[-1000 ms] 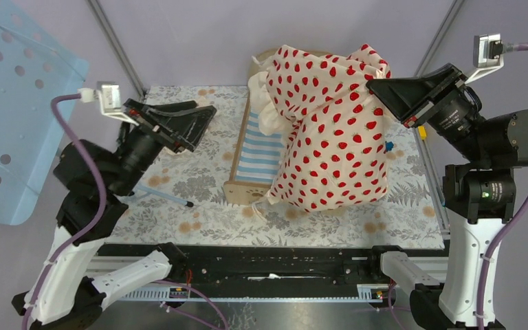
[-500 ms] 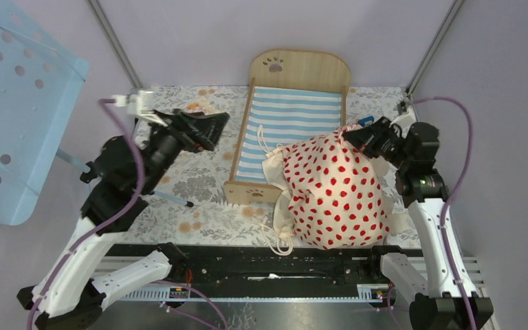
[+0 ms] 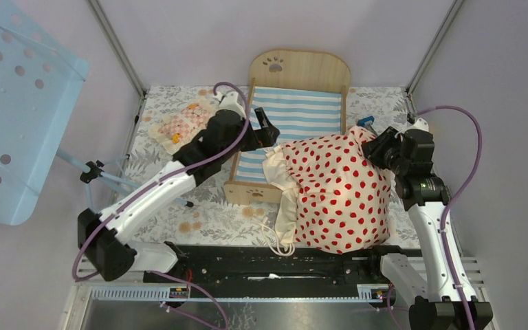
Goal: Set up the pet bed
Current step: Place the mattress at the center of the board, then pick up the mattress at the center of the board.
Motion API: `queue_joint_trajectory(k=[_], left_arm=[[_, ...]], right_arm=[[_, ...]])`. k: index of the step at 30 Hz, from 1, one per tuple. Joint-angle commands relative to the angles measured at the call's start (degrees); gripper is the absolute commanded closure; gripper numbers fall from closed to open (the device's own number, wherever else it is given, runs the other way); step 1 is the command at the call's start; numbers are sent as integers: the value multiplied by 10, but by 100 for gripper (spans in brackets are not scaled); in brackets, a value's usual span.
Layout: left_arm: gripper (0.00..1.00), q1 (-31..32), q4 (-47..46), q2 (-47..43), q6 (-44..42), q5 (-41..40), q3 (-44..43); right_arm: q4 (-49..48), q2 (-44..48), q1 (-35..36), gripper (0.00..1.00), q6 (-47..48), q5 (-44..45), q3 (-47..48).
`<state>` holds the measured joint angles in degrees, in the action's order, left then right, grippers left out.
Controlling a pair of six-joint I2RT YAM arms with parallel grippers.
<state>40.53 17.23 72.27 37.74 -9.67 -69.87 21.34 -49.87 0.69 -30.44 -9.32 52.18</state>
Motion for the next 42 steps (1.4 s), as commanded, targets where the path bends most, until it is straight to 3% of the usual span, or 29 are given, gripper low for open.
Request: queue_joint_trajectory(k=[1, 9, 13, 23, 30, 32, 41, 42], left_arm=[[1, 25, -47, 50, 51, -24, -22], [1, 83, -59, 178, 89, -67, -76], [1, 97, -48, 219, 123, -100, -99], [1, 105, -3, 323, 172, -109, -163], [3, 106, -24, 351, 183, -83, -140], [15, 106, -45, 352, 181, -71, -127], [99, 106, -78, 351, 115, -48, -142], [100, 106, -77, 349, 109, -48, -146]], right_arm=[[47, -5, -1, 64, 21, 78, 16], [33, -26, -2, 41, 30, 52, 6], [32, -26, -2, 35, 40, 48, 9], [27, -26, -1, 30, 41, 37, 2], [27, -26, -1, 28, 41, 33, 3], [28, -28, -2, 28, 41, 34, 5], [62, -86, -2, 4, 62, 86, 82], [70, -104, -2, 3, 66, 90, 100]])
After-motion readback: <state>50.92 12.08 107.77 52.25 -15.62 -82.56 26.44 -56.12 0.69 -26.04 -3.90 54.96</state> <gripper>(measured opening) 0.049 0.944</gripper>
